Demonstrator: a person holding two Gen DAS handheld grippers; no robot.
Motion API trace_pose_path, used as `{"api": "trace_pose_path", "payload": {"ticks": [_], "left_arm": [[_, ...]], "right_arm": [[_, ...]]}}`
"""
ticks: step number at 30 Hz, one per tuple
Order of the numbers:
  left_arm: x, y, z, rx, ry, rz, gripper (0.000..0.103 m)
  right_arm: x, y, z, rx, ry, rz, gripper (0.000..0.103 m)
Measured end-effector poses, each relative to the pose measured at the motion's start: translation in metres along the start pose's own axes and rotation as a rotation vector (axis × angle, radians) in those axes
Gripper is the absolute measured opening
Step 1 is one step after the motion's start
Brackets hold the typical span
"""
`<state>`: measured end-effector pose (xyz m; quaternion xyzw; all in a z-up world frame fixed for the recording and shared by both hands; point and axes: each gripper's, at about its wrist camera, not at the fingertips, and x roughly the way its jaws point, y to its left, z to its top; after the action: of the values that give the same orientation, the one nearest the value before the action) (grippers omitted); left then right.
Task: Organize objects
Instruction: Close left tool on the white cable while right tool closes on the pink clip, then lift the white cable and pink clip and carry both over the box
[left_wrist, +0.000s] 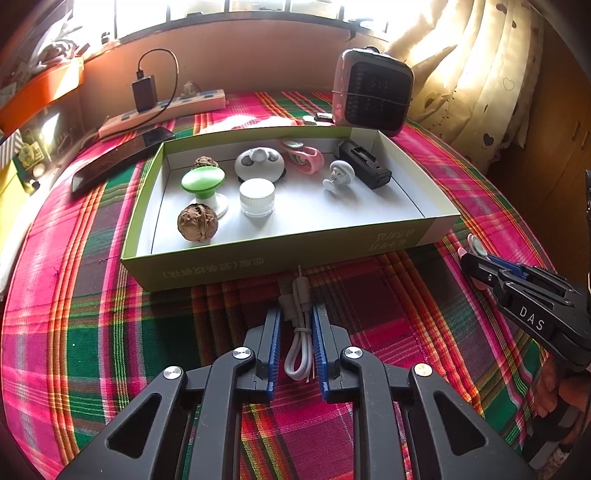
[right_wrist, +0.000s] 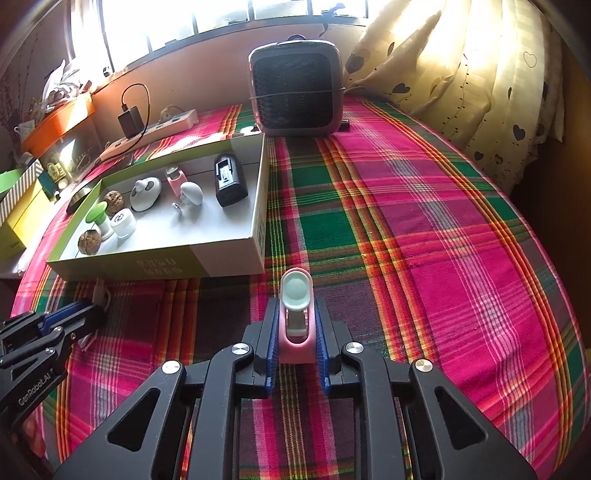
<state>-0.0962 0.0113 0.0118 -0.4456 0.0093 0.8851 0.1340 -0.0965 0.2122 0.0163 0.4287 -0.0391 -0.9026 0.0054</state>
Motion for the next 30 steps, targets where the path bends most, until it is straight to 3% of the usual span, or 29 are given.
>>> {"api": "trace_pose_path", "payload": {"ticks": [30], "left_arm": [[-0.017, 0.000, -0.001, -0.006, -0.038, -0.031, 0.014]], "right_arm": [[-0.021, 0.017, -0.002, -0.035, -0.030, 0.087, 0.018]]}}
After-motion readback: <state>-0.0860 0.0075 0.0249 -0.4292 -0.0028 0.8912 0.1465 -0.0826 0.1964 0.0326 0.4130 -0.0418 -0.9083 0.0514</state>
